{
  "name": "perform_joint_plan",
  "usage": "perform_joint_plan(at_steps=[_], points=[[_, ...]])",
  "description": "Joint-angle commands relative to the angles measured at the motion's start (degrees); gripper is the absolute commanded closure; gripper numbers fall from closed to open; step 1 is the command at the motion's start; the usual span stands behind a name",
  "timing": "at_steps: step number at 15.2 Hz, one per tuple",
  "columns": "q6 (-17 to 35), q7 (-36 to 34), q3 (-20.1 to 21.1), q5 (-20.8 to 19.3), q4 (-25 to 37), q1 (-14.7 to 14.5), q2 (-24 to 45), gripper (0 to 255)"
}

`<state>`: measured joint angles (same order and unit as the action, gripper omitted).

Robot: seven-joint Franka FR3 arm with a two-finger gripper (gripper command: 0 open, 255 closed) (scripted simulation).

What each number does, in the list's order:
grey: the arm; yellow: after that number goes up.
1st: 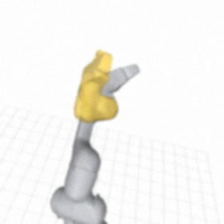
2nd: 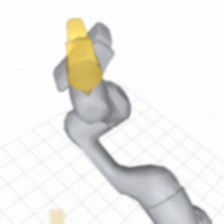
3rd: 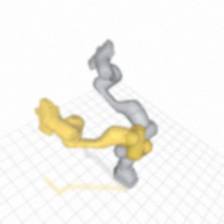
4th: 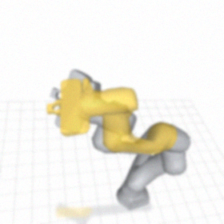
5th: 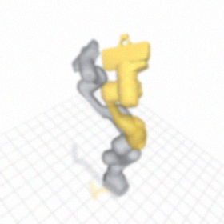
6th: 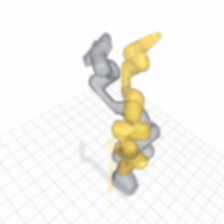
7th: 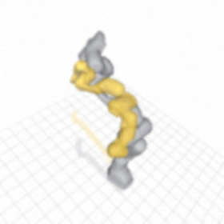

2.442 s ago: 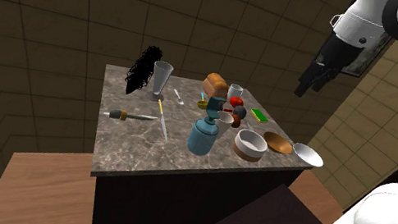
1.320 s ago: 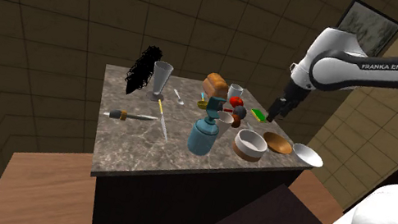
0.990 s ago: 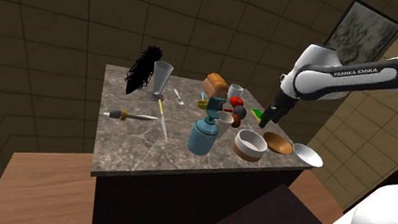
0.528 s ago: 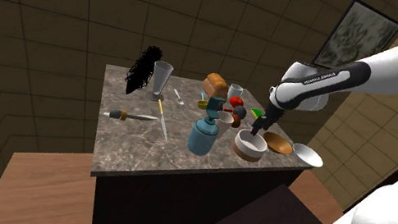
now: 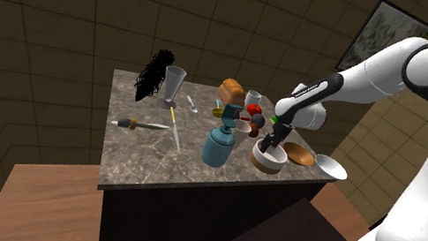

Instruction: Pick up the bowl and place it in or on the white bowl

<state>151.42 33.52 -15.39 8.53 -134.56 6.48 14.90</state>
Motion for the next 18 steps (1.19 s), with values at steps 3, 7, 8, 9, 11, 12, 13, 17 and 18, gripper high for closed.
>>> perform_joint_plan(at_steps=[3, 7, 8, 9, 11, 12, 13, 17, 18], points=[[2.5, 4.4, 2.3, 4.1, 3.7, 2.8, 7.1, 0], [4.8, 5.4, 3.5, 5.6, 4.4, 3.7, 10.2, 0], [5.4, 5.7, 3.8, 5.9, 4.6, 3.9, 11.0, 0], [5.9, 5.9, 4.1, 6.2, 4.9, 4.2, 11.7, 0], [6.8, 6.3, 4.6, 6.7, 5.2, 4.6, 13.0, 0], [6.8, 6.3, 4.6, 6.7, 5.2, 4.6, 13.0, 0], [6.8, 6.3, 4.6, 6.7, 5.2, 4.6, 13.0, 0], [6.8, 6.3, 4.6, 6.7, 5.2, 4.6, 13.0, 0], [6.8, 6.3, 4.6, 6.7, 5.2, 4.6, 13.0, 0]])
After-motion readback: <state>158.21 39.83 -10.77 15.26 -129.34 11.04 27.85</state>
